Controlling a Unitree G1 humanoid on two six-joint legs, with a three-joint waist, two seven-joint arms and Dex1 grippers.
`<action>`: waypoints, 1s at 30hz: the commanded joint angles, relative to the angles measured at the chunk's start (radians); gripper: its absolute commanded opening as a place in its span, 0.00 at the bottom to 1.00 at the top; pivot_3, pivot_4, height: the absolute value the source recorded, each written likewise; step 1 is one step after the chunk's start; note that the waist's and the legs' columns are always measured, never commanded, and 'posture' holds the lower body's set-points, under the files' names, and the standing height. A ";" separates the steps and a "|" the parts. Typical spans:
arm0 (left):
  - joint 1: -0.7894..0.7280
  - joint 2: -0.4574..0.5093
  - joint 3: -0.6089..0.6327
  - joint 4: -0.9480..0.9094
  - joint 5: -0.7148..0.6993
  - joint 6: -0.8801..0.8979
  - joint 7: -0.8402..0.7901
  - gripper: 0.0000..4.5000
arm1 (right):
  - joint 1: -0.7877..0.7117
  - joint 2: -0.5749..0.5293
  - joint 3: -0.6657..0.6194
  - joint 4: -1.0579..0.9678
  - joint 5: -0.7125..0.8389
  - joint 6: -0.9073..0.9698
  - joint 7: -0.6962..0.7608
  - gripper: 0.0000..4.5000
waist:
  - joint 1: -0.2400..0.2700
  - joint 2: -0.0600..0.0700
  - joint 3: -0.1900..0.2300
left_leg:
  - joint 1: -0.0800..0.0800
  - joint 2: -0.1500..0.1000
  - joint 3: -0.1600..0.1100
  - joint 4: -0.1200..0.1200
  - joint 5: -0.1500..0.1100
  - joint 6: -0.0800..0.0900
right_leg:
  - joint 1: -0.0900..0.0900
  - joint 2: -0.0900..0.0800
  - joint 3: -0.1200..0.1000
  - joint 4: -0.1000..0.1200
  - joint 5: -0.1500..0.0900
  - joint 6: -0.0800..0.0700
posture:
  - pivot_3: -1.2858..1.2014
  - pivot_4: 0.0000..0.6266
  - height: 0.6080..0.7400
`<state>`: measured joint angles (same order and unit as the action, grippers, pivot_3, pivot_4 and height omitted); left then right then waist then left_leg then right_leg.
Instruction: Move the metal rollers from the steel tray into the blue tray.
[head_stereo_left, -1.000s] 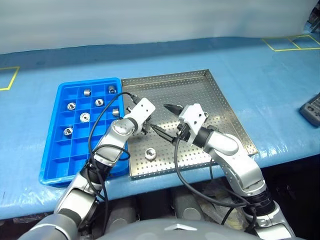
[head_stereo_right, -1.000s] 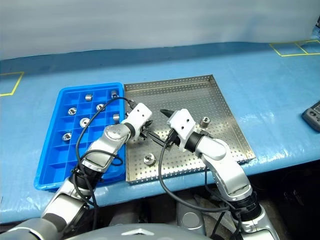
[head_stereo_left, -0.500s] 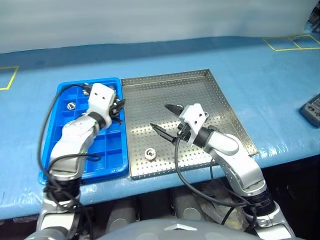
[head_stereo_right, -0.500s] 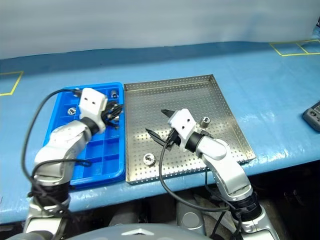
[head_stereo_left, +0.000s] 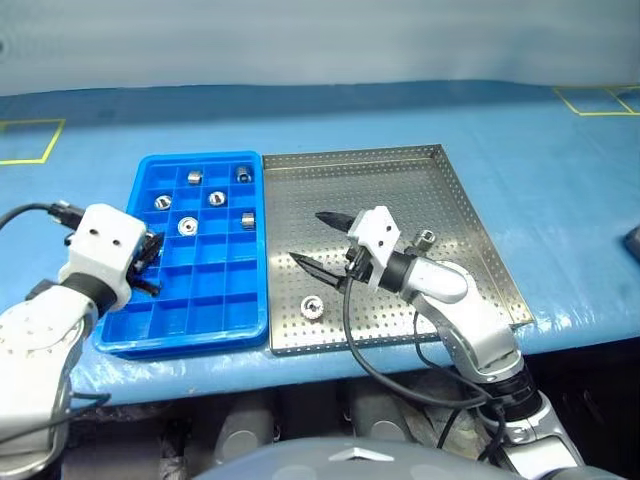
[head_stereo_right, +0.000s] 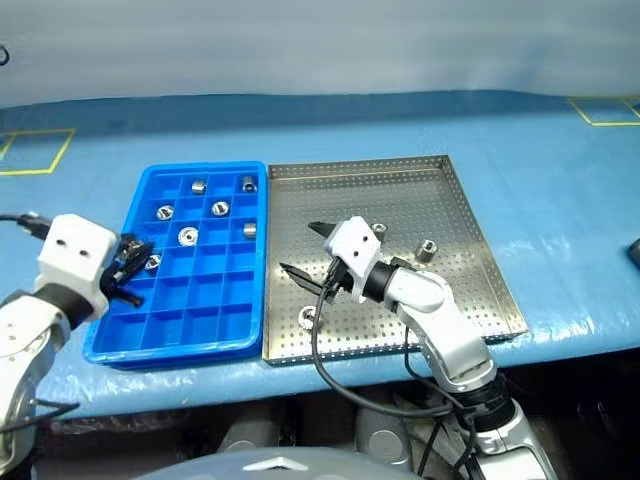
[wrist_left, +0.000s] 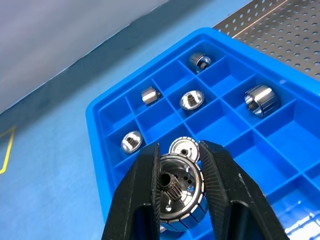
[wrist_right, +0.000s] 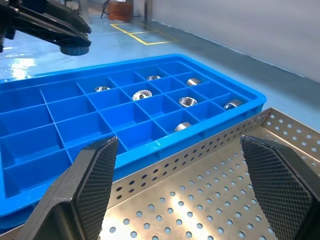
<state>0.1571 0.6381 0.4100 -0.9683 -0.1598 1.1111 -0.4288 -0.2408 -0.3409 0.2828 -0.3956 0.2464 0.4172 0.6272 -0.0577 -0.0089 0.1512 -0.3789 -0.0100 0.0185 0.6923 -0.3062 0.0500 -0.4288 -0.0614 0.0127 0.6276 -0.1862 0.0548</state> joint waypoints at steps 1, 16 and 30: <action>0.086 -0.022 0.089 -0.077 -0.004 0.026 -0.008 0.20 | -0.025 0.010 0.003 -0.001 0.012 -0.026 0.024 0.92 | 0.003 0.000 0.000 | 0.000 0.000 0.000 0.000 0.000 0.000 | 0.000 0.000 0.000 0.000 0.000 0.000 | 0.51 0.24 1.00; 0.227 -0.149 0.054 -0.019 0.001 -0.038 0.057 0.20 | -0.051 0.021 0.011 0.028 0.006 -0.030 0.067 0.92 | 0.047 -0.004 0.000 | 0.001 0.000 -0.002 -0.001 0.000 0.000 | 0.001 0.000 -0.002 0.000 -0.001 -0.002 | 0.52 0.24 1.00; 0.211 -0.134 0.030 0.016 -0.004 -0.051 0.060 0.54 | -0.045 0.014 -0.001 0.017 0.001 -0.032 0.053 0.92 | 0.043 -0.004 0.000 | 0.001 0.000 -0.002 -0.001 0.000 0.000 | 0.001 0.001 -0.002 0.000 -0.001 -0.003 | 0.51 0.24 1.00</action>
<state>0.3696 0.5049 0.4242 -0.9416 -0.1661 1.0787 -0.3726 -0.2775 -0.3281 0.2986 -0.3498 0.2428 0.4039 0.6829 -0.0142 -0.0127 0.1509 -0.3777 -0.0097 0.0169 0.6913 -0.3060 0.0499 -0.4278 -0.0604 0.0109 0.6277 -0.1873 0.0521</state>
